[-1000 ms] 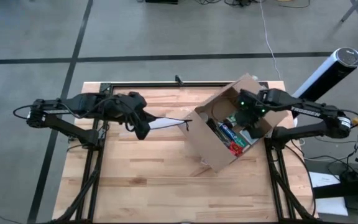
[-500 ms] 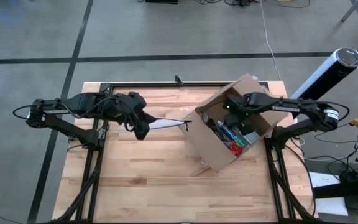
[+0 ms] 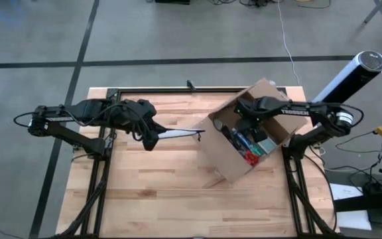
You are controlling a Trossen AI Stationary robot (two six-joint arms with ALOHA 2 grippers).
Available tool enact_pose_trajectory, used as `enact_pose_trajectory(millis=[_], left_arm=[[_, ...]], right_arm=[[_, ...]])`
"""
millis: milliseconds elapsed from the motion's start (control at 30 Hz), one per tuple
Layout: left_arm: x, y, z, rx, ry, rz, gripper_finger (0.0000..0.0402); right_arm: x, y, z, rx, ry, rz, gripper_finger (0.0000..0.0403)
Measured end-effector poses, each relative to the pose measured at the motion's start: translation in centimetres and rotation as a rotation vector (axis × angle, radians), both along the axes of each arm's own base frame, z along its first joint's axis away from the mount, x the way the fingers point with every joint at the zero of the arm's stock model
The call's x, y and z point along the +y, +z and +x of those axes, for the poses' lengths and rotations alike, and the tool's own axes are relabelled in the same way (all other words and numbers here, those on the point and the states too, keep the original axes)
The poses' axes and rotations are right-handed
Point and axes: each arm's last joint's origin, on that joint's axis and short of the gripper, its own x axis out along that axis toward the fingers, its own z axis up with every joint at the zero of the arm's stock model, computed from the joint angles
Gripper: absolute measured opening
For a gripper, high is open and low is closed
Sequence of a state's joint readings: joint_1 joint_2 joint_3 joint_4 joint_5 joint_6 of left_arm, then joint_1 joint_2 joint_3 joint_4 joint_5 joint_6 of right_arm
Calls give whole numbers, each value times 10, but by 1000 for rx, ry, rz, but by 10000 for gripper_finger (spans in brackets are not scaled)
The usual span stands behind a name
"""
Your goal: Unpack boxes
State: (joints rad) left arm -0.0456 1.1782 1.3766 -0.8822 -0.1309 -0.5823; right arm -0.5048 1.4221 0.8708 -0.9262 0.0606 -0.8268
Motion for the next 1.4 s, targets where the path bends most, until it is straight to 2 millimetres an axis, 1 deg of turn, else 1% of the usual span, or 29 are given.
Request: enact_pose_trajectory(millis=[267,367,500,733,833,967,1233,1300,1400], left_arm=[[0,0,0,0,-10,-9,0],[0,0,0,0,-9,-12,0],[-1,0,0,-1,-10,-17,0],[-1,0,0,0,-19,-7,0],[-1,0,0,0,-19,-8,0],[-1,0,0,1,-20,-7,0],[-1,0,0,0,-25,-11,0],[-2,0,0,0,-27,-16,0],[-2,1,-1,-1,-27,-18,0]], right_arm=[[-4,-9,1,31,-47,74,202],[-1,-9,-2,49,-121,120,214],[3,-9,-8,77,-179,161,245],[5,-9,-10,100,-245,171,320],[6,-9,-12,124,-255,184,339],[7,-14,-13,136,-251,191,343],[6,-36,-13,167,-231,197,344],[5,-39,-12,169,-230,192,344],[5,-39,-12,170,-226,176,330]])
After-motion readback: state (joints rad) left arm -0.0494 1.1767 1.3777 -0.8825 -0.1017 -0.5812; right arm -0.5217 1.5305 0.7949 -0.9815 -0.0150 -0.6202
